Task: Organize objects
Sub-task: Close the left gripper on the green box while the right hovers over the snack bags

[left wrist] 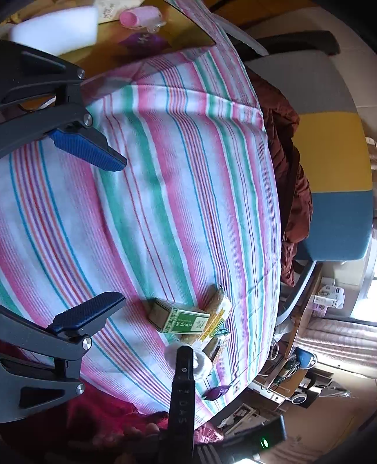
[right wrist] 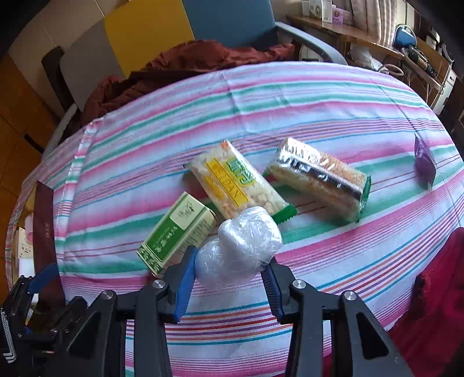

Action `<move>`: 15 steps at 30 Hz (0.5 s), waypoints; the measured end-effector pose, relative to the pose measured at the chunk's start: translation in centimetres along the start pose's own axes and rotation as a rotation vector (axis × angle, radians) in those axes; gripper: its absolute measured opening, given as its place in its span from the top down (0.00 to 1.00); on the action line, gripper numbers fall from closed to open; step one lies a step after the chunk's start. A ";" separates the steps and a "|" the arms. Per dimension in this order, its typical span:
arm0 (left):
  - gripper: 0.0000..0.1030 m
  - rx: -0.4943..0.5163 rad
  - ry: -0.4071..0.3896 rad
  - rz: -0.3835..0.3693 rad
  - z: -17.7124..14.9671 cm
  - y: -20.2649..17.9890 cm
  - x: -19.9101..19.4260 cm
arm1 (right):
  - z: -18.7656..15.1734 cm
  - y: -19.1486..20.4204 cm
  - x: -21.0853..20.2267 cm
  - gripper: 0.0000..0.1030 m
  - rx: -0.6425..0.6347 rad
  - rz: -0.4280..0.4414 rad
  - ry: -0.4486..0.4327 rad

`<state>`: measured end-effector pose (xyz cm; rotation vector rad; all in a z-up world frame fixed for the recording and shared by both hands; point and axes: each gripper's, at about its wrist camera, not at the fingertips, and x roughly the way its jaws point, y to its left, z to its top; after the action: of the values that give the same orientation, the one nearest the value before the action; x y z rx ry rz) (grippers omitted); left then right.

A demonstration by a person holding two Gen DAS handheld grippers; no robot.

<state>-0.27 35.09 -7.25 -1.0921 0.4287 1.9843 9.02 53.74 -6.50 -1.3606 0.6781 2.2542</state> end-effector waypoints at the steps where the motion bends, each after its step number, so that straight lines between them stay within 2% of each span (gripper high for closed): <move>1: 0.17 0.005 -0.001 -0.003 0.3 -0.2 0.2 | 0.1 -0.1 -0.2 0.58 0.006 -0.004 -0.016; 11: 0.20 0.129 -0.002 -0.082 3.4 -4.9 3.5 | 1.2 -2.2 -0.8 0.58 0.121 -0.009 -0.070; 15: 0.20 0.179 -0.006 -0.091 4.3 -6.7 4.7 | 1.3 -5.0 -1.6 0.58 0.258 0.007 -0.109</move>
<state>1.30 44.20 -8.09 -0.9759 0.5331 1.8313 11.70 58.35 -5.51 -1.1056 0.9003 2.1405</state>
